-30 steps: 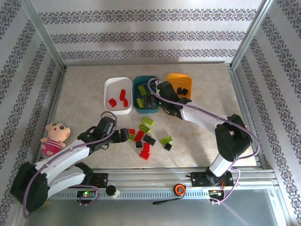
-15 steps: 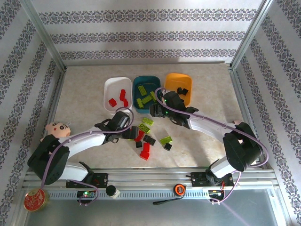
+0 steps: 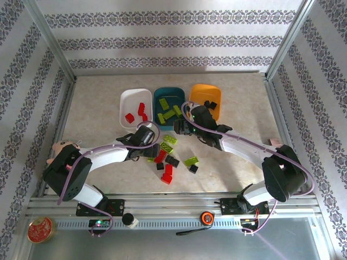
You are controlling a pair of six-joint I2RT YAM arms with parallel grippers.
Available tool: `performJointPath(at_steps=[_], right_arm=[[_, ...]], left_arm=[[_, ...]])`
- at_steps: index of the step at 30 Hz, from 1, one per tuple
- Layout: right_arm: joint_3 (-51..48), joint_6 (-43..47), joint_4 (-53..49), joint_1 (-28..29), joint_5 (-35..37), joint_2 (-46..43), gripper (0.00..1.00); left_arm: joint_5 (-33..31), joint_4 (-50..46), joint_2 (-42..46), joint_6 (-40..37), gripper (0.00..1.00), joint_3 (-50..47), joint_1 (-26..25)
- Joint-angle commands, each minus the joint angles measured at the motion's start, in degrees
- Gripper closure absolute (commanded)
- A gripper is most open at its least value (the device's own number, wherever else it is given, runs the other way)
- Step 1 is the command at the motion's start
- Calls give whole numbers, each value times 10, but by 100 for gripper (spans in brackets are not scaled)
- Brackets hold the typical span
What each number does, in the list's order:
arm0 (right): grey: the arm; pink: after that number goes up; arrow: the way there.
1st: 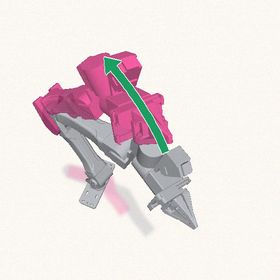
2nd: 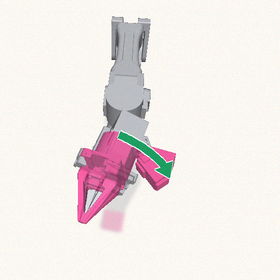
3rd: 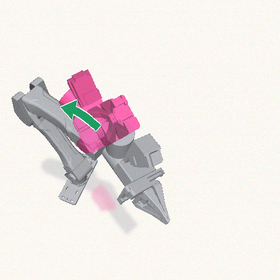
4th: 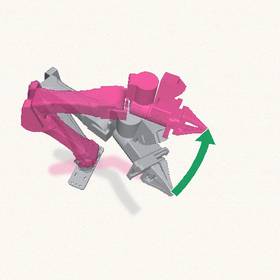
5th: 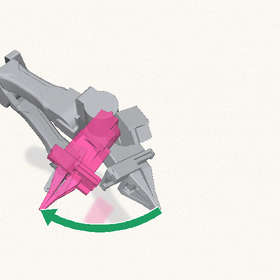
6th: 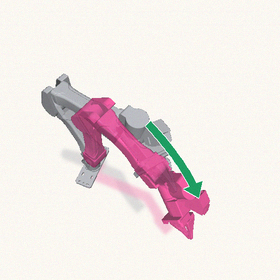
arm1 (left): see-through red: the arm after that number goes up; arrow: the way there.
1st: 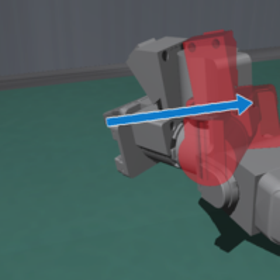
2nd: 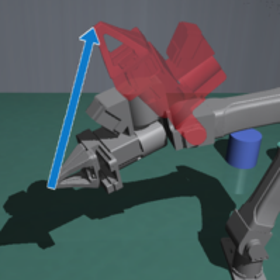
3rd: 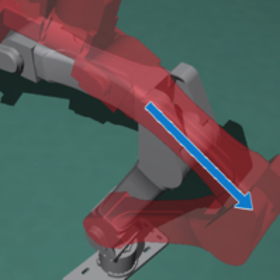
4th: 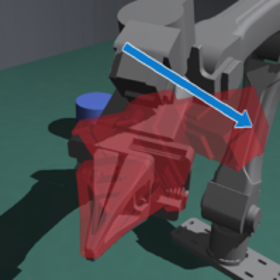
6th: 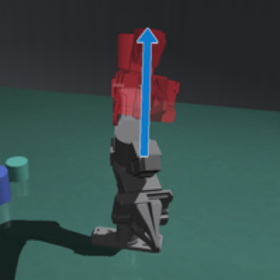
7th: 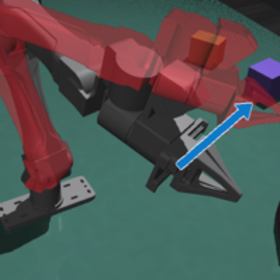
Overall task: Sort the legos into containers by color
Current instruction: Pick up the lego from the center of the table.
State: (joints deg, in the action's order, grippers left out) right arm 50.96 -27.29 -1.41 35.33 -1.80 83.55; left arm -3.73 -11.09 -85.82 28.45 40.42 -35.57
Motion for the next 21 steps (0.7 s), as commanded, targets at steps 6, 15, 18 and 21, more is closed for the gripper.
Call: performJointPath(at_steps=[6,15,18,21], right_arm=[[-6,-9,15,-9,-1,-13,26],[-16,-13,14,-13,1,-22,26],[-20,-14,14,-15,3,-28,26],[-23,-15,15,-16,4,-36,25]], left_arm=[[3,2,-24,-2,18,-25,-11],[0,4,-7,3,34,-21,-13],[-2,-2,24,6,37,-14,-13],[-16,-18,59,1,38,10,-2]])
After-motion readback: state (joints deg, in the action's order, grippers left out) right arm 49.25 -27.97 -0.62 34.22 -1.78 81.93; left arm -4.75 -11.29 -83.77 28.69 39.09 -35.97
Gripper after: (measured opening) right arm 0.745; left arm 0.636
